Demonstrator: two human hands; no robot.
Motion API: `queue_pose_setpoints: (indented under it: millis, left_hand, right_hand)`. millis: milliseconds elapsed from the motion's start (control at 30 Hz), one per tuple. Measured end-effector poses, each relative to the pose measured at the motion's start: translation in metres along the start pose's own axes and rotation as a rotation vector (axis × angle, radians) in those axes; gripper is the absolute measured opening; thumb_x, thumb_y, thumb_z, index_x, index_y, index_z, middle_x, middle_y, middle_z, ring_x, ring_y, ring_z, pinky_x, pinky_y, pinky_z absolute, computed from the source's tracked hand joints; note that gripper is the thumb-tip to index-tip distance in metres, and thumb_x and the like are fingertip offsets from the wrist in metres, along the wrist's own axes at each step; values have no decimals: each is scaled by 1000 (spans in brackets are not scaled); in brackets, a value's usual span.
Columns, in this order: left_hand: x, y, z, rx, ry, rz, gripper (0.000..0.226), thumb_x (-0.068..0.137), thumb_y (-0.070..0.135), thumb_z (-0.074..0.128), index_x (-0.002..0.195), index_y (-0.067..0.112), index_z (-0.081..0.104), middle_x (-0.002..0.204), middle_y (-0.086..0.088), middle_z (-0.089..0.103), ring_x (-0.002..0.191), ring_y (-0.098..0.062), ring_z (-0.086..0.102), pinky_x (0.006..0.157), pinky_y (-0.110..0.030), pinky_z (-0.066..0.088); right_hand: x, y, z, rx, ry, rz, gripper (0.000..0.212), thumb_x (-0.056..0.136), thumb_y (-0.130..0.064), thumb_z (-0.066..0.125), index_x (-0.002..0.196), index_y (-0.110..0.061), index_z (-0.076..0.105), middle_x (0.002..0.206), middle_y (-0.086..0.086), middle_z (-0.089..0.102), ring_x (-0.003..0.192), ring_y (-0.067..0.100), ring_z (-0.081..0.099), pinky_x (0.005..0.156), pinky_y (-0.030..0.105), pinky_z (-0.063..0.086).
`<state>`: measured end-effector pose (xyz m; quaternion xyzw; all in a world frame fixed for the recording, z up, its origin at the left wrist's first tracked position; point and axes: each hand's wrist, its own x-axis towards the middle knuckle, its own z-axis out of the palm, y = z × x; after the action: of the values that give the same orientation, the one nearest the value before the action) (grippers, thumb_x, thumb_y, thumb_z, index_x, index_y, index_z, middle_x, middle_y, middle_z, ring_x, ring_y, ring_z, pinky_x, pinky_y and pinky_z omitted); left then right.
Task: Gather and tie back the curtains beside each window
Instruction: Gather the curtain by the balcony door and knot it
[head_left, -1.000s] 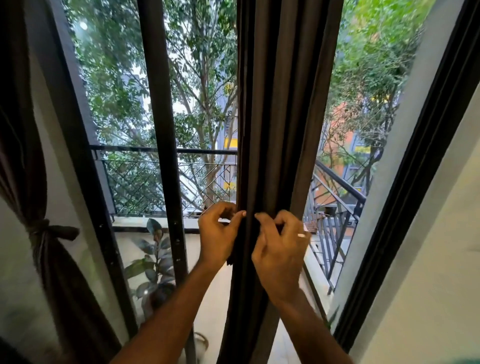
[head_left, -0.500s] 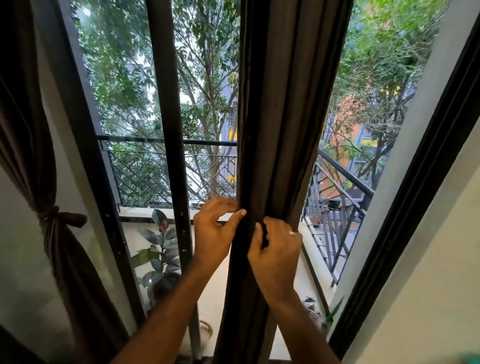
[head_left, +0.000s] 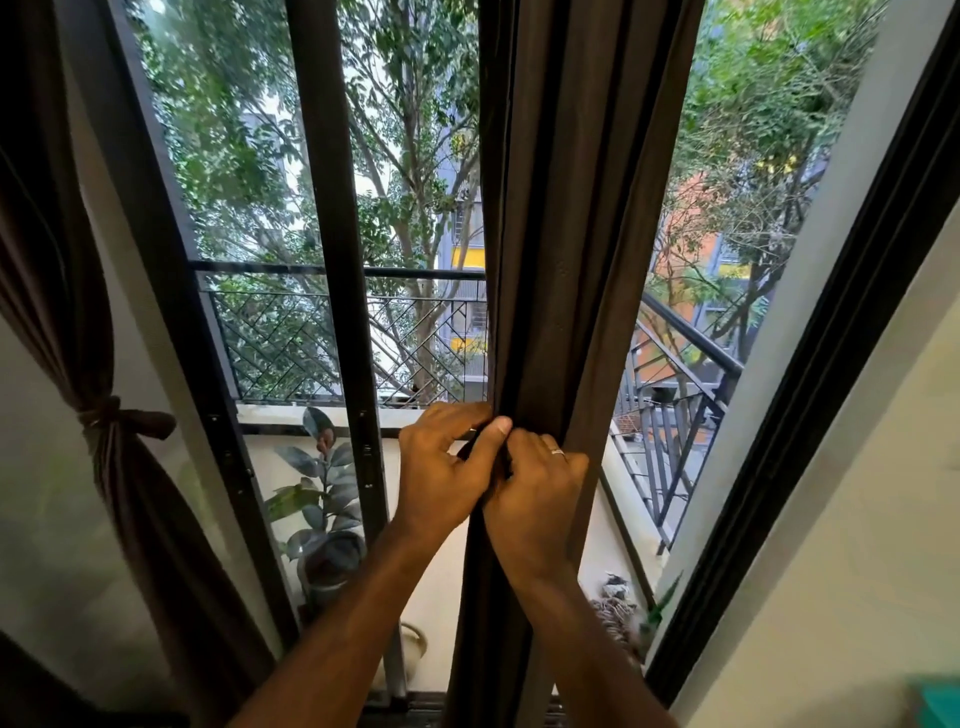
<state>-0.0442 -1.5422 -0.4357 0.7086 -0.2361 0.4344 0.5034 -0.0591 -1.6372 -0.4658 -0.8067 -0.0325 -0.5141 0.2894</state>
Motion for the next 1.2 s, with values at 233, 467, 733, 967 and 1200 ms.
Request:
queue_pose_setpoints:
  millis: [233,467,733,967,1200]
  left_hand:
    - [4,-6,-7,103,63,0,8,88,10,72,81,8,76,81,13,66,75,-10,65,65,-36,57]
    - [4,-12,-10,184,37,45,8,87,11,70,84,7,76,83,4,71,79,-9,62,69,-24,53]
    - [5,-20,-10,198,59,18,9,86,12,72,79,7,75,80,0,73,77,-15,64,67,-37,53]
    - [1,-13,4,19,30,-27,6,85,7,73,84,9,78,86,15,70,80,-6,68,71,-35,57]
    - [1,-10,2,-71,-10,-84,8,88,9,72,89,11,80,86,15,73,82,-6,70,73,-40,58]
  right_hand:
    - [-6,6,-31,238,53,88,18,87,-30,79,98,-18,71,102,-5,65,96,18,63,80,42,49]
    - [6,8,-29,169,76,396,51,87,-36,79,127,-21,53,119,0,57,100,27,59,85,40,51]
    - [-5,18,-20,133,123,203,12,96,-15,70,85,-10,68,80,4,61,70,25,58,63,43,51]
    - [-3,0,-1,78,43,40,23,93,-19,53,82,-9,71,78,5,63,71,22,57,72,32,41]
    - [-3,2,5,125,30,53,21,94,-15,53,82,-8,69,79,6,60,72,24,56,73,34,41]
